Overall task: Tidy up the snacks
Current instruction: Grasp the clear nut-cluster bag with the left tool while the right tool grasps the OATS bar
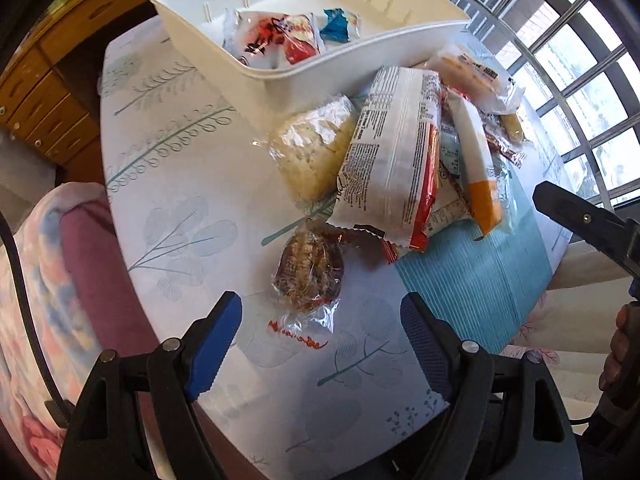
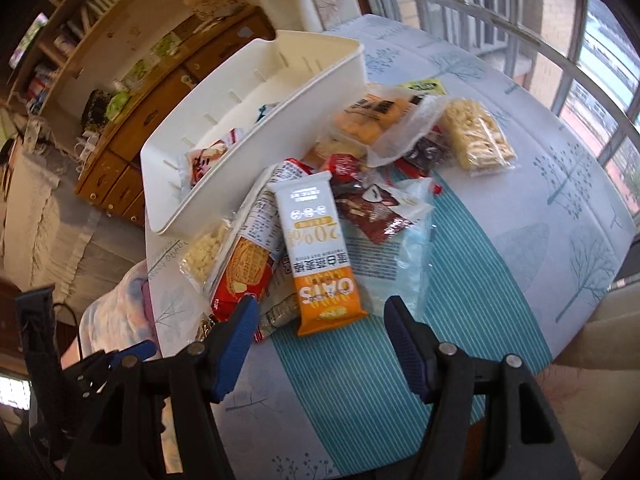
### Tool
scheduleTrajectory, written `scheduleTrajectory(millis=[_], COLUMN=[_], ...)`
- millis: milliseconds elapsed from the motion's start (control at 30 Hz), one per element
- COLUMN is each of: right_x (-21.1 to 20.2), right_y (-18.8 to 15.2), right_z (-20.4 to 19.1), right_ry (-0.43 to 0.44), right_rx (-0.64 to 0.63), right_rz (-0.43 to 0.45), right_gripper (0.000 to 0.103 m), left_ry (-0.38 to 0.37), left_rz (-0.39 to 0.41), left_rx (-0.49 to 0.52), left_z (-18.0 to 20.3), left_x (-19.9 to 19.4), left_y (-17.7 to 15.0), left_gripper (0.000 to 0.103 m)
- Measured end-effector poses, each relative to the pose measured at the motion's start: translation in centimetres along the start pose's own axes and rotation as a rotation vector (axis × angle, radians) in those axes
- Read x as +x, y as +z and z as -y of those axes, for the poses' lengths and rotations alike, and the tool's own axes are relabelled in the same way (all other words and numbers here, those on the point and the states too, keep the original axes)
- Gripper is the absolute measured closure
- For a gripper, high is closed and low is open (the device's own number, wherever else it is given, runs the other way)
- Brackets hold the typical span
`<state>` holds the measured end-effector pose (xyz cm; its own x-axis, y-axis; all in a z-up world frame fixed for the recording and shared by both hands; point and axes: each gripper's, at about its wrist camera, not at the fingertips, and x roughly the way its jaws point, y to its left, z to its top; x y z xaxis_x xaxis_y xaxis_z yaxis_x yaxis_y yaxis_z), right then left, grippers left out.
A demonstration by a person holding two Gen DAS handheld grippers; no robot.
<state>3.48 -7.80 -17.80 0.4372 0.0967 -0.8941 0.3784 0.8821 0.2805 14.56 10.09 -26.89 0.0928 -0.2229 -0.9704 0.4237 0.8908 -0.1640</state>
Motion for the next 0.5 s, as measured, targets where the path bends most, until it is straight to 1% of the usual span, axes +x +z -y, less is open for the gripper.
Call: scheduleTrajectory(millis=[100,200,300,400,500], right_x=[0.9,1.7,3.2,4.2,4.9], right_y=[0.1,0.3,0.8,1.2,1.8], right_z=[-0.6,-0.8,-0.4,-0.1,0.5], right_ry=[-0.024,-0.004,0.007,-0.002,0.010], right_rx=[-0.082,-0.104,-0.110,-0.135,-0.129], right_rz=[0.026,0.029,-0.013,-0.038,-0.062], right_gripper=[0.037,0.037,0.037,0.037,0.038], left_ry=[0.015,0.025,0.049,0.059,0.071], left_rz=[-0.018,-0.042,-0.066,-0.085,-0.109], left_rx=[-0.012,-0.017,-0.030,-0.065,-0.102], left_z=[-0.1,0.0,0.1,-0.1,-0.5], left_x=[1.4,2.8,4.0,5.1,6.1], left_y=[0.3,0.6,1.0,1.3,1.6], left_gripper=[0.022,0.022,0.022,0.022,0.022])
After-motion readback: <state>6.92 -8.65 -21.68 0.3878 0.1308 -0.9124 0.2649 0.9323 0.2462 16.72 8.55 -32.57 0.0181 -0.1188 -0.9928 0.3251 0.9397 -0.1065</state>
